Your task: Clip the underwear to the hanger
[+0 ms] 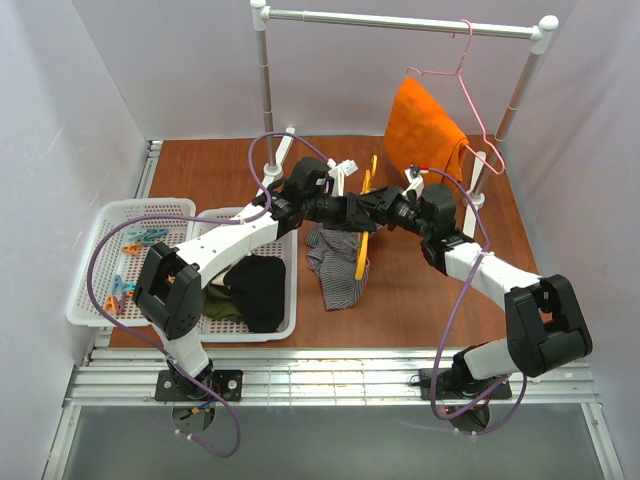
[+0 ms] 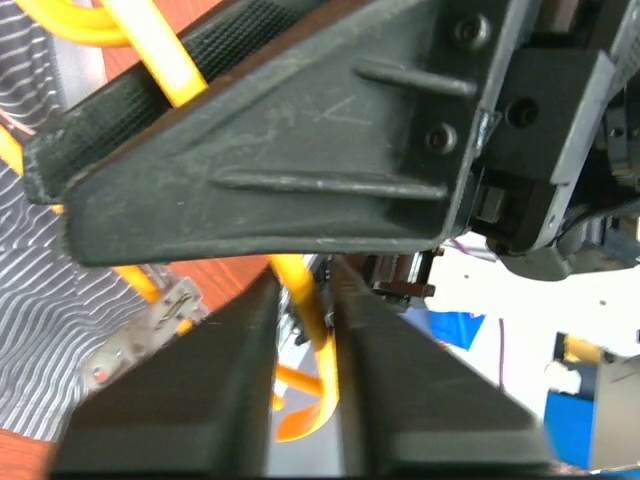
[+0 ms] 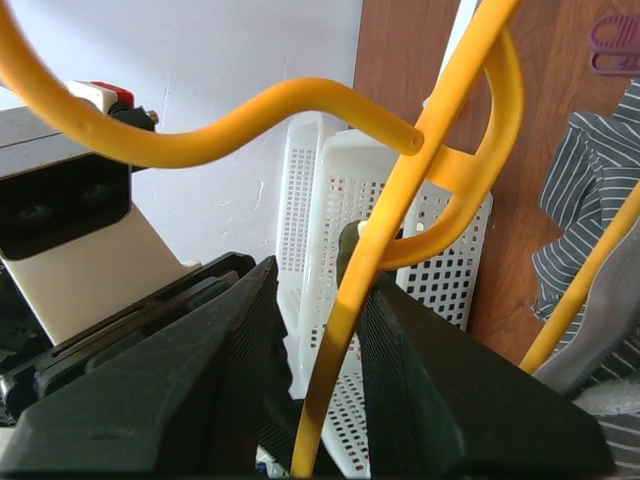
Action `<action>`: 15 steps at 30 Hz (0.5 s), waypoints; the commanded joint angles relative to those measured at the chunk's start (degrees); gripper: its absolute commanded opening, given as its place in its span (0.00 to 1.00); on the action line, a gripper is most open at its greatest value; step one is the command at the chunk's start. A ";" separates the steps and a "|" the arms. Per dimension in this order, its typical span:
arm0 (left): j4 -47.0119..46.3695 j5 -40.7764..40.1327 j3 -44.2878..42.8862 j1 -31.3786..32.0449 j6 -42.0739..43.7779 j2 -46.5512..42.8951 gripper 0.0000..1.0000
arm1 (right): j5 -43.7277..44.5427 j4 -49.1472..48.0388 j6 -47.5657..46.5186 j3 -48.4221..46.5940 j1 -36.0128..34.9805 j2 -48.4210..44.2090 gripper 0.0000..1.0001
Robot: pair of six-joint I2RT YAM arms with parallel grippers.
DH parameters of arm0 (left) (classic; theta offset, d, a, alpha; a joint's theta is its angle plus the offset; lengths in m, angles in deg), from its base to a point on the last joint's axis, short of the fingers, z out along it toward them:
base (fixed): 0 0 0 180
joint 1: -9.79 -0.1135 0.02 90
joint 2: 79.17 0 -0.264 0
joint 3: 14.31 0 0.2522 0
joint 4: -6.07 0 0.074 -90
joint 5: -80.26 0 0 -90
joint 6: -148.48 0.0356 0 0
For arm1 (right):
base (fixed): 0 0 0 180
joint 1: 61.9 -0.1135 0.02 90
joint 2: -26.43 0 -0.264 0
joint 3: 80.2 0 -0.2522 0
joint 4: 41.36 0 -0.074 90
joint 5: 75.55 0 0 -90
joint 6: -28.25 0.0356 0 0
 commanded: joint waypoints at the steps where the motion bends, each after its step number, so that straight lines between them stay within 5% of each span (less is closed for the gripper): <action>1: 0.67 1.06 -1.78 -0.26 0.56 -0.76 0.09 | -0.40 -2.42 -1.11 -2.75 -0.28 -0.16 0.28; 4: 0.76 1.06 -1.78 -0.35 0.39 -0.59 0.01 | -0.58 -2.42 -1.20 -2.84 -0.20 -0.07 0.28; 9: 0.76 0.89 -1.69 -0.78 0.12 -0.67 0.00 | -1.45 -2.33 -2.69 -3.62 -0.20 -0.16 0.30; 15: 0.50 -0.78 -1.78 -2.36 -0.40 -1.38 0.00 | -2.59 -2.16 -3.57 -2.05 0.68 -1.65 0.45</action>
